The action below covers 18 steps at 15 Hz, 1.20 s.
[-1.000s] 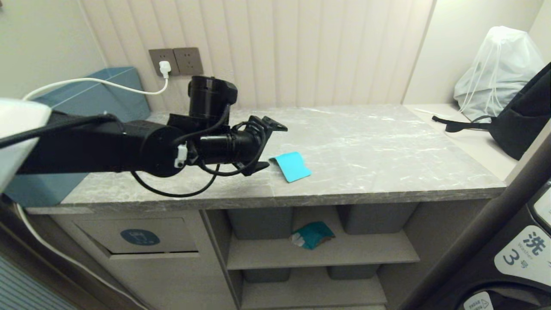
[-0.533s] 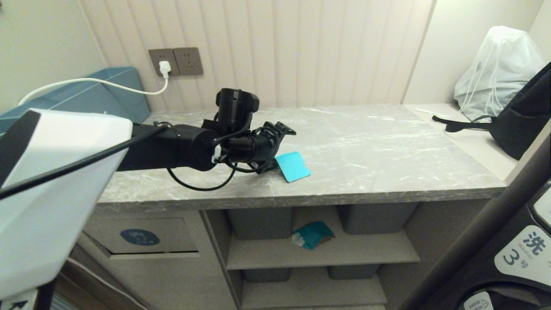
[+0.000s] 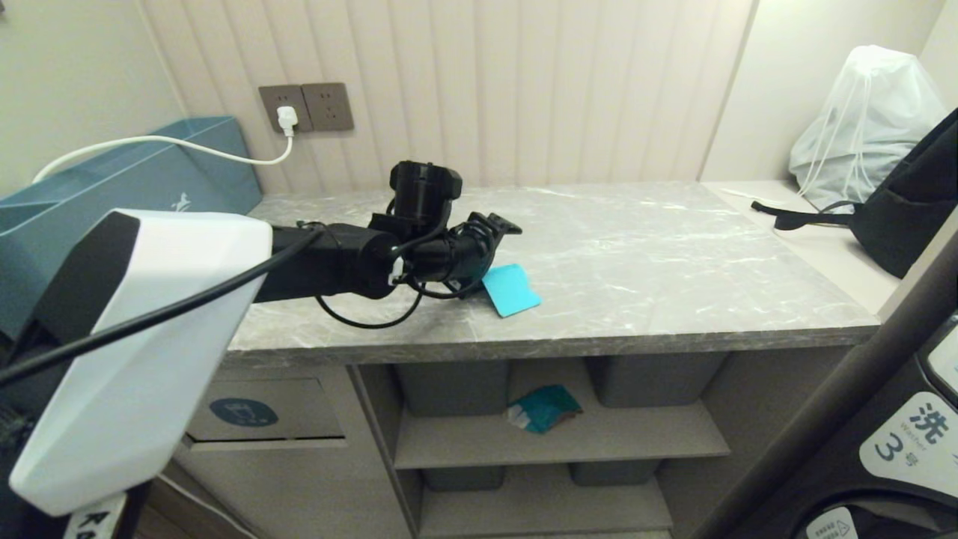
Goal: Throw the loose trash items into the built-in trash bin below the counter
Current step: Pick up the garbage, then put the garbage in the trash can
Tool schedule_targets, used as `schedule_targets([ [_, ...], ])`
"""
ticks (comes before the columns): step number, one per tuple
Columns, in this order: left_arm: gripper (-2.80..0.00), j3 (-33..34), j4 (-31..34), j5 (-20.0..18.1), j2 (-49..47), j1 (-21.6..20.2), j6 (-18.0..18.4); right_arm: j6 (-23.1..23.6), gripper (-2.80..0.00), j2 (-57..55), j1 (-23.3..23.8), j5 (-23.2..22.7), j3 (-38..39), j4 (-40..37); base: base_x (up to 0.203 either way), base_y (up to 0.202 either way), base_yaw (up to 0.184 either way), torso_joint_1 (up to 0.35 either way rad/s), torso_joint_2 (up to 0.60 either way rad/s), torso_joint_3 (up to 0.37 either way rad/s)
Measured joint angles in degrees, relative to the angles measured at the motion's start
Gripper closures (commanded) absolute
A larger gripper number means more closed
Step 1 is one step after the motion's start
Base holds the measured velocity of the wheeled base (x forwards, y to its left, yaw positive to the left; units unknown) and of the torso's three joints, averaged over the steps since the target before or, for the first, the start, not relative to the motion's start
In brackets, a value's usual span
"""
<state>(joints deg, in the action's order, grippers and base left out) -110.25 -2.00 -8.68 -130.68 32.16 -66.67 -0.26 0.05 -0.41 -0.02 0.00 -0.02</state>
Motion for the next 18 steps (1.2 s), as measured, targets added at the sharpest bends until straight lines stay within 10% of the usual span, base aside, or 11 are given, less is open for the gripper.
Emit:
schedule_targets([
  [11, 0.0, 0.5, 0.8, 2.5, 6.1, 0.1, 0.8, 0.0, 0.0, 0.0, 0.0, 0.0, 0.0, 0.0, 0.0, 0.0, 0.0, 0.0, 0.0, 0.0],
  [14, 0.0, 5.9, 1.2, 7.6, 16.6, -0.5, 8.3, 0.0, 0.0, 0.0, 0.0, 0.0, 0.0, 0.0, 0.0, 0.0, 0.0, 0.0, 0.0, 0.0],
  [18, 0.0, 31.7, -7.0, 14.3, 34.5, -8.4, 26.0, 0.0, 0.0, 0.0, 0.0, 0.0, 0.0, 0.0, 0.0, 0.0, 0.0, 0.0, 0.0, 0.0],
])
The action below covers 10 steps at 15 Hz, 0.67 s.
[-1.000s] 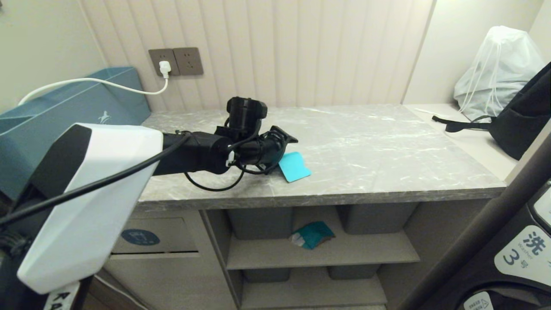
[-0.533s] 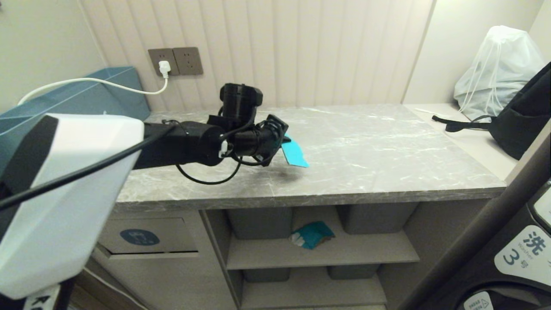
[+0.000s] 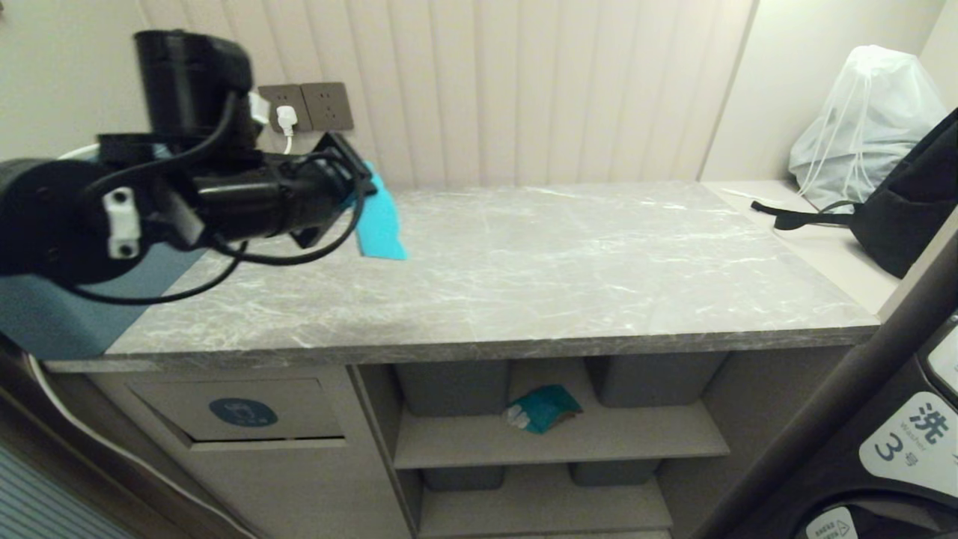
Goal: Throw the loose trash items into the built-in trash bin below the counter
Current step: Put the garbage in the trash can
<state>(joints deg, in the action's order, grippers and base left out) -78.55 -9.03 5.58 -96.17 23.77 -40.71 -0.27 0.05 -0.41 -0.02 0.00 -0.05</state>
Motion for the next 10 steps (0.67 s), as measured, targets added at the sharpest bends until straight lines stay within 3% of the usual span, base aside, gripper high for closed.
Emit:
schedule_targets([
  [2, 0.0, 16.3, -6.6, -0.1, 10.9, -8.2, 9.0, 0.0, 0.0, 0.0, 0.0, 0.0, 0.0, 0.0, 0.0, 0.0, 0.0, 0.0, 0.0, 0.0],
  [6, 0.0, 42.7, -14.6, -5.3, 31.1, -26.9, 22.6, 0.0, 0.0, 0.0, 0.0, 0.0, 0.0, 0.0, 0.0, 0.0, 0.0, 0.0, 0.0, 0.0],
  [8, 0.0, 50.2, -16.3, -6.8, 37.2, -31.2, 28.2, 0.0, 0.0, 0.0, 0.0, 0.0, 0.0, 0.0, 0.0, 0.0, 0.0, 0.0, 0.0, 0.0],
  [10, 0.0, 55.1, -16.7, -6.9, 41.4, -32.5, 31.4, 0.1, 0.0, 0.0, 0.0, 0.0, 0.0, 0.1, 0.0, 0.0, 0.0, -0.062, 0.13, 0.084],
])
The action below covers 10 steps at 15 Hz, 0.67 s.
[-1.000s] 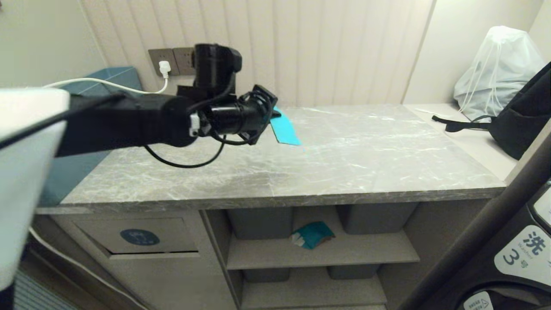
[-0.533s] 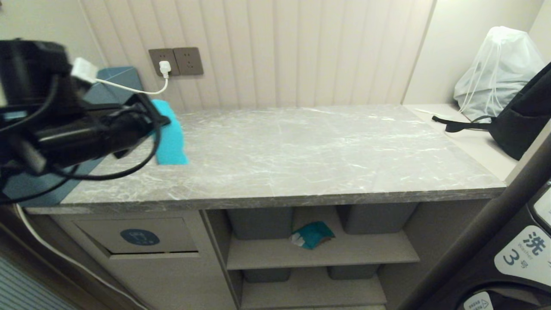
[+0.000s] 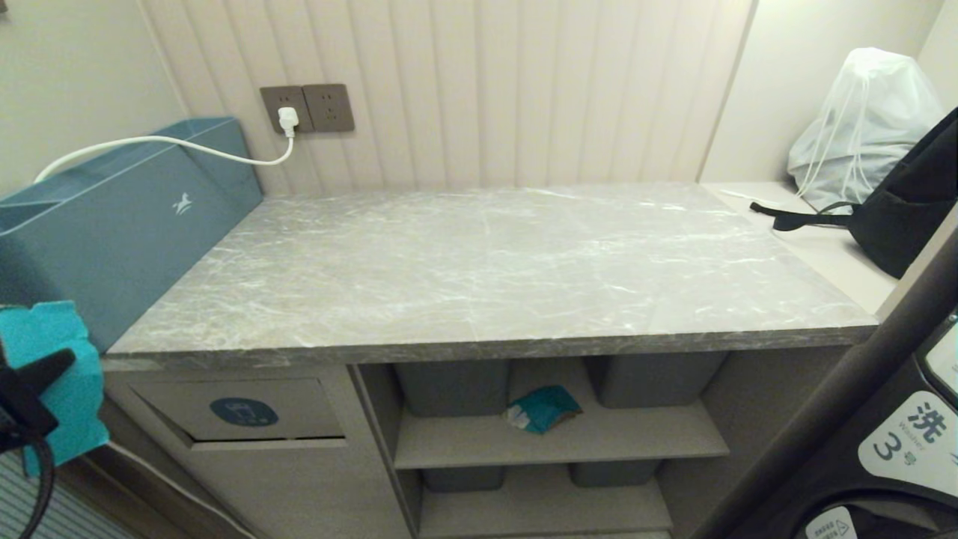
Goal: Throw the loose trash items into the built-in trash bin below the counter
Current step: Put the garbage in the trash can
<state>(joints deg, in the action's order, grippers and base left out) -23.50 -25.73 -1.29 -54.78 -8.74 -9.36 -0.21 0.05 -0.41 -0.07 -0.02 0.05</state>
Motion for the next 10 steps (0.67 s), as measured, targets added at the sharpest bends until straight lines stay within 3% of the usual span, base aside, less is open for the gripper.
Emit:
schedule_targets([
  [7, 0.0, 4.5, 0.4, 0.2, 3.2, -0.5, 1.4, 0.0, 0.0, 0.0, 0.0, 0.1, 0.0, 0.0, 0.0, 0.0, 0.0, -0.204, 0.47, 0.262],
  [8, 0.0, 4.6, 0.5, 0.7, 3.0, -0.5, 0.5, 0.0, 0.0, 0.0, 0.0, 0.1, 0.0, -0.1, 0.0, 0.0, 0.0, -0.212, 0.51, 0.286],
  [10, 0.0, 4.9, 0.7, 3.4, 2.2, -0.5, -4.6, -0.1, 0.0, 0.0, 0.0, 0.0, 0.0, -0.1, 0.0, 0.0, 0.0, -0.206, 0.49, 0.276],
])
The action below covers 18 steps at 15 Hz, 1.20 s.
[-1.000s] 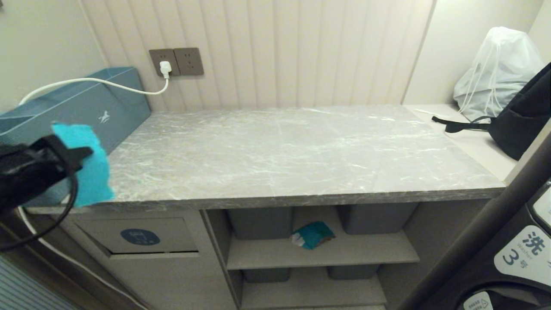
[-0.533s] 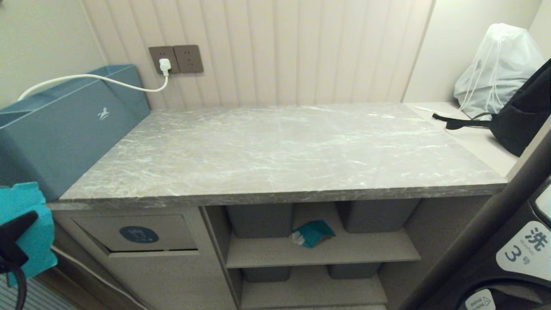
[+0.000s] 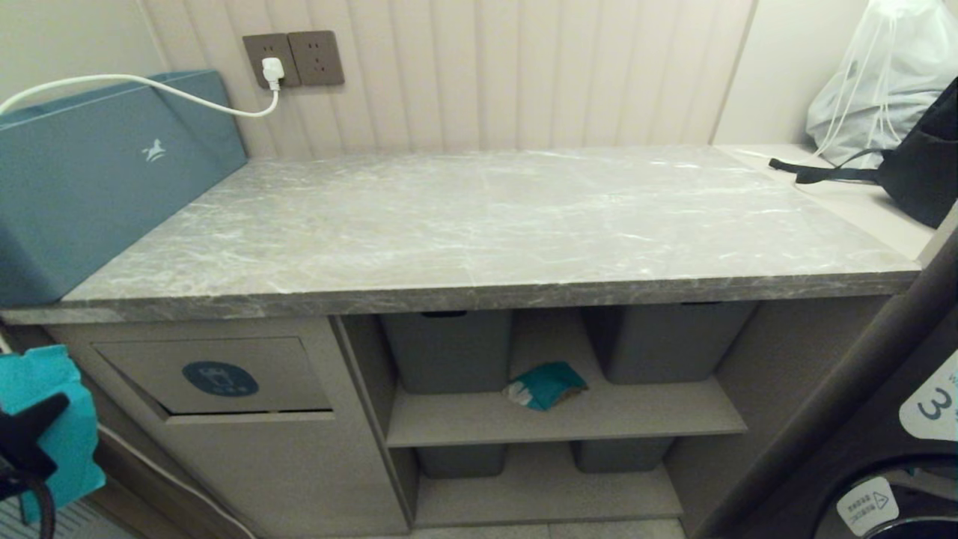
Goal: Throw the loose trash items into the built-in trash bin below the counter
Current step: Put the garbage in the trash can
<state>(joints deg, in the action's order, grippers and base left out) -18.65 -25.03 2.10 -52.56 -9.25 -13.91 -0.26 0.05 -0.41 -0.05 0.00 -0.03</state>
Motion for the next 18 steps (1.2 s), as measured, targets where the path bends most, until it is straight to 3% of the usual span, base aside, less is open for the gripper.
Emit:
schedule_targets([
  [4, 0.0, 0.5, 0.1, 3.7, -2.9, 0.0, -12.2, 0.0, 0.0, 0.0, 0.0, 0.0, 0.0, 0.0, 0.0, 0.0, 0.0, -0.192, 0.48, 0.288],
  [8, 0.0, 0.0, 0.1, 5.7, -9.3, -0.1, -30.0, 0.1, 0.0, 0.0, 0.0, 0.0, 0.0, 0.0, 0.0, 0.0, 0.0, -0.172, 0.47, 0.297],
  [11, 0.0, -3.2, -0.1, 5.5, -16.1, -1.5, -44.6, 0.0, 0.0, 0.0, 0.0, 0.0, 0.0, 0.0, 0.0, 0.0, 0.0, -0.143, 0.45, 0.307],
  [13, 0.0, -6.3, -0.4, 4.7, -21.5, -3.5, -52.3, 0.0, 0.0, 0.0, 0.0, 0.0, 0.0, 0.0, 0.0, 0.0, 0.0, -0.117, 0.42, 0.299],
  [18, 0.0, -18.0, -0.8, 2.6, -35.5, -8.8, -62.8, -0.1, 0.0, 0.0, 0.0, 0.0, 0.0, 0.0, 0.0, 0.0, 0.0, -0.025, 0.1, 0.076],
])
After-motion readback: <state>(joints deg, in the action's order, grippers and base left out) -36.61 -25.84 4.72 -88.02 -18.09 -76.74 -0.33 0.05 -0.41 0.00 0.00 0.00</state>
